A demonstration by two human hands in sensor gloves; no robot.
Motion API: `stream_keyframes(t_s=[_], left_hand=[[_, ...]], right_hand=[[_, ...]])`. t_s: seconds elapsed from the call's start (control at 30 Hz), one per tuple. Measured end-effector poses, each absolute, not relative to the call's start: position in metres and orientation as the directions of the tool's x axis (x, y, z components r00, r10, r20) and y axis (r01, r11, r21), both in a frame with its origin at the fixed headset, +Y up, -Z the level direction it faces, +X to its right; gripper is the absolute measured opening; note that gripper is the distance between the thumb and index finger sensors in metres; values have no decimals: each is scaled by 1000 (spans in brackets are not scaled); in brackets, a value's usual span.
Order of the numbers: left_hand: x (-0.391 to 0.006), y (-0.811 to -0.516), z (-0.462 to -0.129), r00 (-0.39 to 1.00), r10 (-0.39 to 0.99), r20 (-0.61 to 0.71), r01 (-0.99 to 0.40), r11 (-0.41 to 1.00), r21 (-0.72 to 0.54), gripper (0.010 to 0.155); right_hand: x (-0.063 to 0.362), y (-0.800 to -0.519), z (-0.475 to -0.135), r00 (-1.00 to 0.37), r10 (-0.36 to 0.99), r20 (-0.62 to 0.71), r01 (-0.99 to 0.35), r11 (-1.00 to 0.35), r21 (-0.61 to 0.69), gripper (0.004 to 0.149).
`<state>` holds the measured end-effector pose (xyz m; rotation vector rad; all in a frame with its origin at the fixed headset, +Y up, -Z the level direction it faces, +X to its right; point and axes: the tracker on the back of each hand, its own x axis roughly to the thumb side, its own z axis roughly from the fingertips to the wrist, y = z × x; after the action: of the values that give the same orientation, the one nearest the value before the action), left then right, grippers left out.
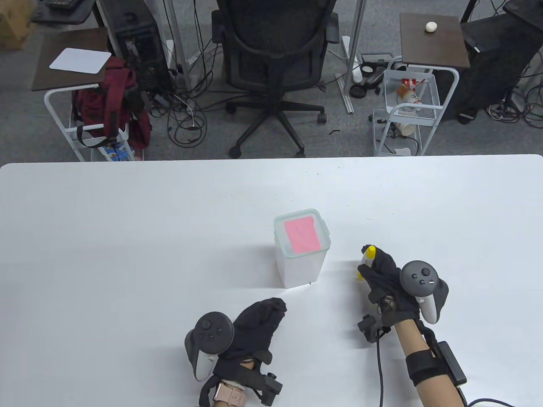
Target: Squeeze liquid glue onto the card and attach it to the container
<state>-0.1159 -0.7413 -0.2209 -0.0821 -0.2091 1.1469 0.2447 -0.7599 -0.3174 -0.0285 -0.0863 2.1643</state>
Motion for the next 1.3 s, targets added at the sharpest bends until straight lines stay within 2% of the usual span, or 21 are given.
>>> stream_keyframes(t_s=[0.43, 0.57, 0.7, 0.83, 0.93, 1.13, 1.3], left_hand=[[-117, -744, -223, 403, 910, 101, -891, 415, -185, 42], [-117, -744, -223, 408, 908, 94, -888, 419, -189, 42], [-117, -744, -223, 406, 910, 84, -890, 414, -191, 42], [-117, -744, -222, 391, 917, 72, -897, 398, -190, 42], [-116, -745, -221, 377, 924, 62, -904, 382, -194, 42], [-118, -744, -218, 392, 918, 67, -900, 397, -178, 42], [-124, -742, -216, 380, 923, 66, -908, 386, -162, 42]], right_hand=[[248, -769, -319, -551, 834, -9, -834, -551, -36, 58], [257, -766, -311, -553, 833, 26, -833, -552, -49, 66], [273, -760, -293, -559, 828, 45, -827, -554, -98, 67], [284, -754, -267, -567, 822, 52, -813, -548, -198, 56], [276, -750, -252, -568, 815, 115, -813, -533, -235, 48], [239, -750, -234, -502, 822, 270, -865, -485, -132, 38], [227, -753, -229, -508, 808, 297, -859, -502, -103, 37]])
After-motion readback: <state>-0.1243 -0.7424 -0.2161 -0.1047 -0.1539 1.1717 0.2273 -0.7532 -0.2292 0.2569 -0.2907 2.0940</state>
